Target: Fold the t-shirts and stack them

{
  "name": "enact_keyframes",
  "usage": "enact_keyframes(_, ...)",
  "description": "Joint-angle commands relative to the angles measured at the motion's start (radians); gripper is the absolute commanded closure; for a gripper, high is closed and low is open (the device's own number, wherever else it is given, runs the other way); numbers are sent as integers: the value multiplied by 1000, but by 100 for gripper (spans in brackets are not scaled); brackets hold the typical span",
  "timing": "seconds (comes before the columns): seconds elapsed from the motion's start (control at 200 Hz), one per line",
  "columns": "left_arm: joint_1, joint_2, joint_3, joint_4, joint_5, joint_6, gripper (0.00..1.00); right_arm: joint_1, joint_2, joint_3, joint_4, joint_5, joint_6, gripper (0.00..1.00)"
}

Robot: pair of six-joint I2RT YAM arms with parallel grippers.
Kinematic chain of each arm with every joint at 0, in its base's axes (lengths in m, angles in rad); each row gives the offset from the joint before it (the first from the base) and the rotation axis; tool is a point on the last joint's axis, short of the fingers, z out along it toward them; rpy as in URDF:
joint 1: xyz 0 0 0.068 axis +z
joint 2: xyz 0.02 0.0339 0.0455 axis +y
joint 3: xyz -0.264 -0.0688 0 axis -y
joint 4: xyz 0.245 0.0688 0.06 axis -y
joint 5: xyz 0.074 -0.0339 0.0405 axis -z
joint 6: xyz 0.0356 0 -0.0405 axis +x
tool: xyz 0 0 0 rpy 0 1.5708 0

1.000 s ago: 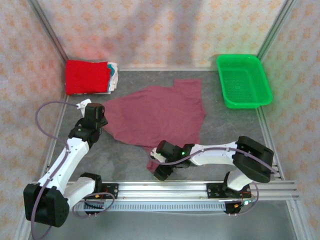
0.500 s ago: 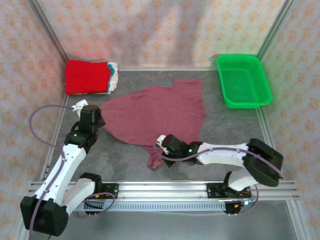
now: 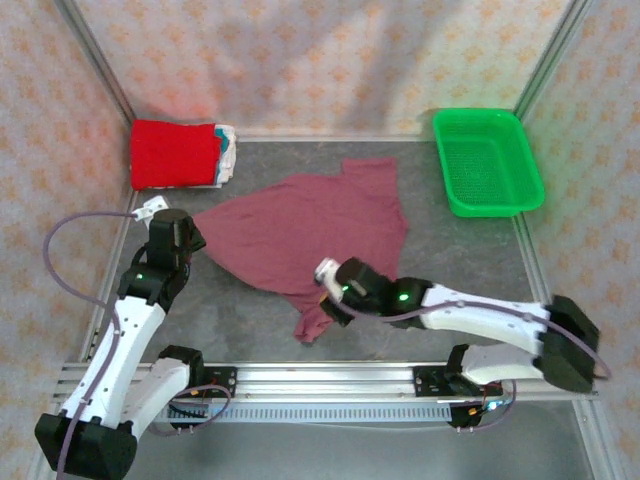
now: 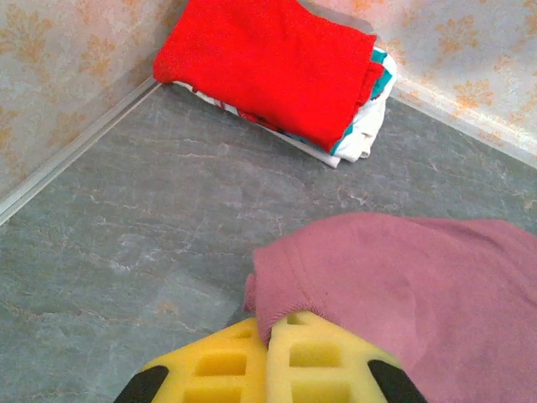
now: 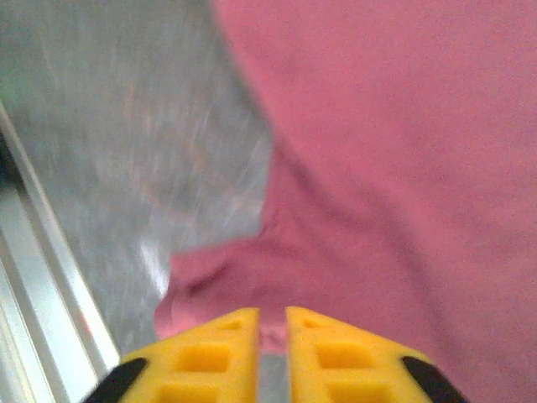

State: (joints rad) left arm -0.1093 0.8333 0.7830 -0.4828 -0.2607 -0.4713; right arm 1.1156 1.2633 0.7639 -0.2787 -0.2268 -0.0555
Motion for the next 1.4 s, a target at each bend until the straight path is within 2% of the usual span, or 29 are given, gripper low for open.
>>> enact_keyframes(0.0, 9, 0, -23, 0, 5, -14, 100, 49, 98, 5, -3, -135, -11, 77)
enact_keyframes(0.115, 8, 6, -28, -5, -6, -6, 100, 64, 167, 29, 41, -183, -16, 64)
enact_keyframes(0.27, 10, 4, -52, 3, -9, -7, 100, 69, 234, 17, 75, -97, -43, 46)
enact_keyframes(0.53, 10, 3, -80, 9, -15, -18, 100, 69, 303, 1, 109, -107, -69, 29)
enact_keyframes(0.666, 10, 12, -88, 21, -15, -25, 100, 67, 334, -5, 187, -24, -57, 27)
enact_keyframes(0.721, 12, 16, -88, 19, -19, -26, 100, 67, 347, -6, 216, 22, -52, 30)
enact_keyframes(0.751, 11, 16, -90, 19, -20, -26, 100, 66, 350, -8, 231, 54, -49, 35)
enact_keyframes(0.871, 12, 6, -88, 10, -30, -26, 100, 42, 329, -3, 235, 117, -45, 77)
enact_keyframes(0.901, 12, 1, -87, 9, -33, -26, 100, 33, 311, -7, 234, 122, -44, 84)
enact_keyframes(1.041, 13, -31, -76, 1, -56, -17, 100, -16, 162, -51, 231, 129, -42, 100)
enact_keyframes(1.186, 14, -25, -58, 3, -51, -12, 100, -61, 5, -96, 222, 84, -56, 100)
enact_keyframes(1.391, 15, -40, 1, -24, -7, -9, 100, -120, -166, -44, 76, 61, -18, 100)
